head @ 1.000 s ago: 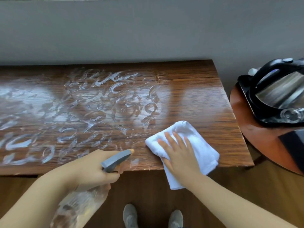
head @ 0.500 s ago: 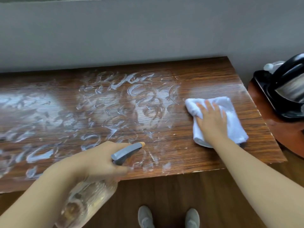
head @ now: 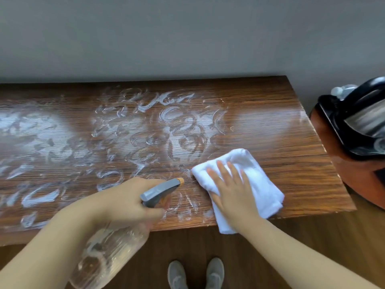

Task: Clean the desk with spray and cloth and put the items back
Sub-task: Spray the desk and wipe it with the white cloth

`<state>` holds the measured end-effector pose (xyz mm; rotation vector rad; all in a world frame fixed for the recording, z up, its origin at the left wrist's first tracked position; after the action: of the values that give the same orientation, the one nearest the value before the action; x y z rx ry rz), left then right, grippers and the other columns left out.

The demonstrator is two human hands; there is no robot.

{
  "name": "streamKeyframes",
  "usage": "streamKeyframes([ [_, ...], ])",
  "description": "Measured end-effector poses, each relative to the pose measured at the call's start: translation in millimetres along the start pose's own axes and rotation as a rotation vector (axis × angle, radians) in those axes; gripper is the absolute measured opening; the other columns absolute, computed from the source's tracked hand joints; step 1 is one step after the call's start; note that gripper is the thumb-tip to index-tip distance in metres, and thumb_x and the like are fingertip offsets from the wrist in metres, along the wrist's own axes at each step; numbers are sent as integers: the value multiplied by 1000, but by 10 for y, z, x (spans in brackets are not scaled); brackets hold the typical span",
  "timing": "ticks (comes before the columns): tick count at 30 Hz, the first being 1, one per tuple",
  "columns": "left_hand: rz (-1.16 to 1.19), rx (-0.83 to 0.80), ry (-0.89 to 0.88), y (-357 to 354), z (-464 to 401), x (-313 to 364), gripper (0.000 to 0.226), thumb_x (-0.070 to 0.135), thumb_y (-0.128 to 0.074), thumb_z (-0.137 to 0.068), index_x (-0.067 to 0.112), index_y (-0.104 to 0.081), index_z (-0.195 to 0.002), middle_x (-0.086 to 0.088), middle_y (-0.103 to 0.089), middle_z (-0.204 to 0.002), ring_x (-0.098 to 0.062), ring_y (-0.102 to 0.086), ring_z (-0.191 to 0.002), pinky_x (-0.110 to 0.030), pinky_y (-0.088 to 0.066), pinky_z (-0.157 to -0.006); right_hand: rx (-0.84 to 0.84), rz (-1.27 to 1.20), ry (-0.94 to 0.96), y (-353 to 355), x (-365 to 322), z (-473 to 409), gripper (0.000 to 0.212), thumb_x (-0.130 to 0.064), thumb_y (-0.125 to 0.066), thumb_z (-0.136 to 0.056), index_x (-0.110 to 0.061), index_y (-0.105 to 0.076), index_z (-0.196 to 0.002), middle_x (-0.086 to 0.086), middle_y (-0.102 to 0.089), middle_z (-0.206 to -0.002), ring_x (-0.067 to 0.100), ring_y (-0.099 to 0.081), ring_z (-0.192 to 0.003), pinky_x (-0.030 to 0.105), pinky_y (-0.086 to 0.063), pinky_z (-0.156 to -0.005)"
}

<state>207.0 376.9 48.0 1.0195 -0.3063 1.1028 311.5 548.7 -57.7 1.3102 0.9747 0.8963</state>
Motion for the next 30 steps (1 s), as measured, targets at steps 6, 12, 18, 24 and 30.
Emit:
streamKeyframes([
  [6,-18,-2,44,21,-18,-72,20,21,-65,-90,7,-57,-102,13,-47,-57,-5,-39,-53,-19,-35,-57,-17,-18,-39,51,62,-657,54,-42,-41,-88,-24,-49,-138,5,-45,-147,32,-43,-134,52,-32,-107],
  [12,14,29,61,39,79,-155,12,23,-67,-91,20,-55,-89,17,-48,-54,-4,-40,-49,-16,-35,-55,8,7,-234,150,641,-1054,52,-43,-35,-96,-27,-36,-145,2,-27,-157,30,-23,-142,51,-16,-114],
  [18,44,33,81,-25,150,-225,30,21,-65,-91,39,-52,-70,16,-48,-54,-5,-41,-49,-13,-37,-55,-6,6,-283,186,950,-639,61,-45,-24,-86,-24,-46,-139,3,-36,-152,32,-32,-137,53,-23,-109],
  [24,60,16,88,-72,151,-213,9,15,-64,-92,13,-57,-96,17,-56,-57,0,-56,-48,-9,-40,-52,6,-15,-150,107,609,19,54,-40,-33,-87,-23,-40,-138,8,-45,-146,35,-42,-131,55,-34,-102],
  [30,49,24,60,-44,132,-195,10,22,-65,-93,17,-59,-99,17,-56,-59,-1,-50,-50,-11,-40,-55,-13,43,20,8,50,5,56,-41,-33,-87,-25,-37,-140,6,-43,-148,30,-35,-135,48,-23,-106],
])
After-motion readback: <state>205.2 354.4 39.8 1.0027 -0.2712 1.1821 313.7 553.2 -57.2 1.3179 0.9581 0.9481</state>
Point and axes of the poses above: each hand's wrist, its own z-axis away from the middle knuckle, its own y-axis out of the back of the hand, x = y × z, the point moved 8 cm from there along -z, towards the middle knuckle
